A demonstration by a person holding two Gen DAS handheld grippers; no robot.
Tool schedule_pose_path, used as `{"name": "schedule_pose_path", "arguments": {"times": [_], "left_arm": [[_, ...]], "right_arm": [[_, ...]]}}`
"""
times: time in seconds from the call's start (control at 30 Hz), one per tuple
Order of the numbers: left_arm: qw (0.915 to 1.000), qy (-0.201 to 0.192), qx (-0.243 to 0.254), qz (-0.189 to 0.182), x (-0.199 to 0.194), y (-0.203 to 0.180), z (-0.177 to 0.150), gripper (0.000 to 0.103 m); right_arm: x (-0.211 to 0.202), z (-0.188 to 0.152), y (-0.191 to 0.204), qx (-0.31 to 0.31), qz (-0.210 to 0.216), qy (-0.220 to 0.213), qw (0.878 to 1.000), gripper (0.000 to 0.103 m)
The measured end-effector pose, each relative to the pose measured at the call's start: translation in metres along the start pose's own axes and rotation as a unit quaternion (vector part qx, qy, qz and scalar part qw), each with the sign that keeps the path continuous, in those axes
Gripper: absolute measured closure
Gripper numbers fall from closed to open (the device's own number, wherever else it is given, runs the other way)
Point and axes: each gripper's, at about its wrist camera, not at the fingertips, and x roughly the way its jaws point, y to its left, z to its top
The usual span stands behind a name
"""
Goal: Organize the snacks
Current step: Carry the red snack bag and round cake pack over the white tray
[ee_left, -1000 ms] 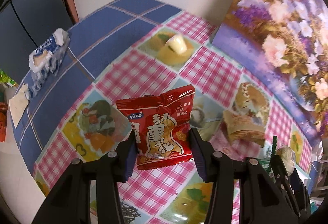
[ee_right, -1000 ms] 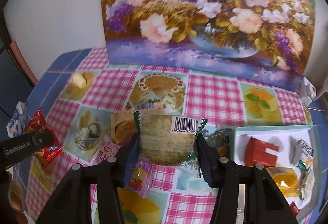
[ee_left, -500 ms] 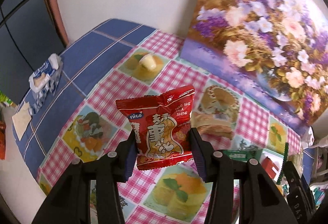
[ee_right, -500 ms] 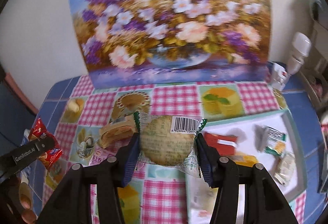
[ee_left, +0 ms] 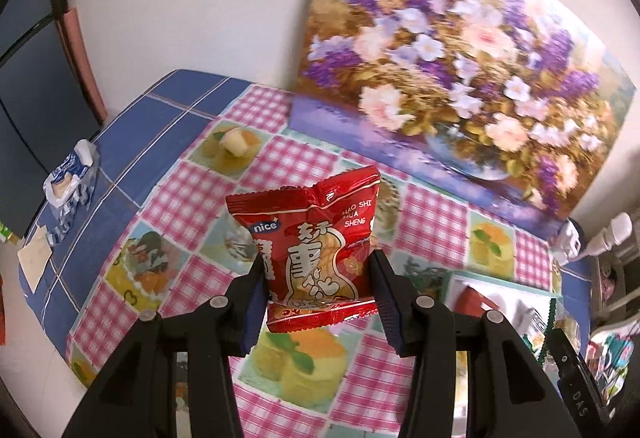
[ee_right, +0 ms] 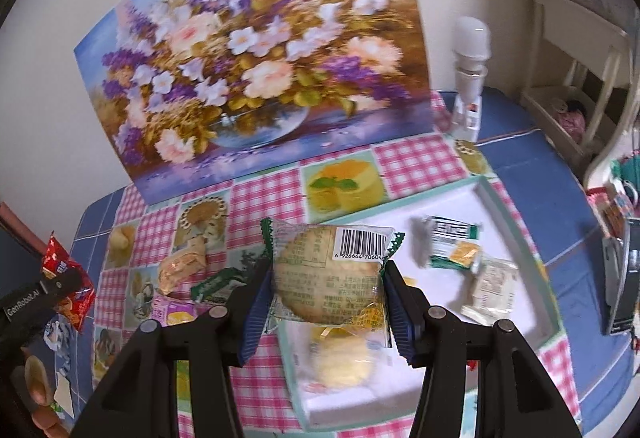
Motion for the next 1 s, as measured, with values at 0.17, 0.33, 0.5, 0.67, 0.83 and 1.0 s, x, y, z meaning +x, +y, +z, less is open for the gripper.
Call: {"name": "schedule_pose_path", "arguments": {"times": [0.17,0.33,0.5,0.67,0.83,1.0], "left_arm": [[0.9997,0.004,0.015,-0.019,-0.006,-0.021,-0.009,0.053],[0.9989,0.005,0.040,-0.023,-0.012,-0.046,-0.021,0.053],[0.9971,0.006,0.069,-0.031,-0.016,-0.071,-0.034,0.053],[0.9942,0.008,0.100,-0.038,-0.020,-0.095,-0.047,0.053],[0.9912,0.016,0.124,-0.043,-0.020,-0.120,-0.058,0.053],[0.9876,0.024,0.148,-0.047,-0.017,-0.140,-0.067,0.053]], "right_arm": [[-0.011,-0.003,-0.021,0.007,-0.011,-0.006,1.000,0.047],[-0.016,-0.006,-0.038,0.015,-0.020,-0.004,1.000,0.047],[-0.021,-0.007,-0.052,0.023,-0.026,-0.005,0.999,0.047],[-0.024,-0.008,-0.072,0.036,-0.036,-0.002,0.999,0.047],[-0.021,-0.008,-0.093,0.057,-0.040,0.006,0.998,0.047],[-0.020,-0.008,-0.111,0.070,-0.048,0.012,0.996,0.047]]}}
